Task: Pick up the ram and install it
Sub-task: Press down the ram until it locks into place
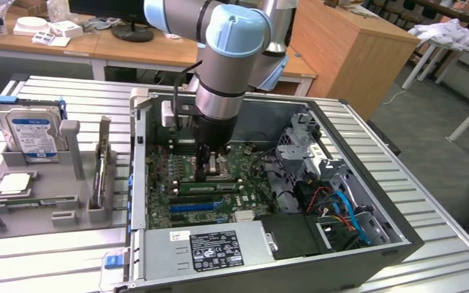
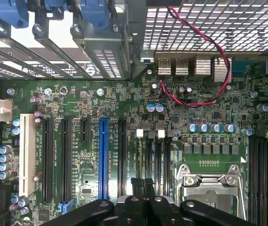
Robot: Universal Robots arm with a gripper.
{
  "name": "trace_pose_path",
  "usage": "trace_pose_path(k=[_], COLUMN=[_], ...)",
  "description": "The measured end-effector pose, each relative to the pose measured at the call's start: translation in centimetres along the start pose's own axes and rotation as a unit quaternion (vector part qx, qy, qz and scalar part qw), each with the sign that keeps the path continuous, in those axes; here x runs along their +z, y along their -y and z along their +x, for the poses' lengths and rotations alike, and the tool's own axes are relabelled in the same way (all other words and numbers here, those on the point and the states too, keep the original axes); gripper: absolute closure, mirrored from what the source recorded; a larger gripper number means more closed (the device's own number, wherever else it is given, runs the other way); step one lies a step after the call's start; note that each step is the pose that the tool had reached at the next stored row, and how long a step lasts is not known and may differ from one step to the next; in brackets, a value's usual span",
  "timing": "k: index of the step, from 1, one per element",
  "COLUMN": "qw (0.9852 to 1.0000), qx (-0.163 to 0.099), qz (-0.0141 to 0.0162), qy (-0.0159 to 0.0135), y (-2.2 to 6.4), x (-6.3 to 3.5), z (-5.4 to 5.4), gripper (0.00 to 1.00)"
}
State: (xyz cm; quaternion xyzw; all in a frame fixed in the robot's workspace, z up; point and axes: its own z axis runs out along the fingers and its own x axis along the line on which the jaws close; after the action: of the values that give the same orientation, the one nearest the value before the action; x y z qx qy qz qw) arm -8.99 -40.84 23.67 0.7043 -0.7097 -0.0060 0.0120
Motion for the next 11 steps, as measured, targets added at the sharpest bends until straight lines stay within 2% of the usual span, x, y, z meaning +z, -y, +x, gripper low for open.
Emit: trace_pose_path(k=[11], qw=[1.0000], qx=[0.000], qz=[0.0001], qy=[-0.0001], y=[-0.15], x=[0.12], z=[0.00], gripper=[0.89])
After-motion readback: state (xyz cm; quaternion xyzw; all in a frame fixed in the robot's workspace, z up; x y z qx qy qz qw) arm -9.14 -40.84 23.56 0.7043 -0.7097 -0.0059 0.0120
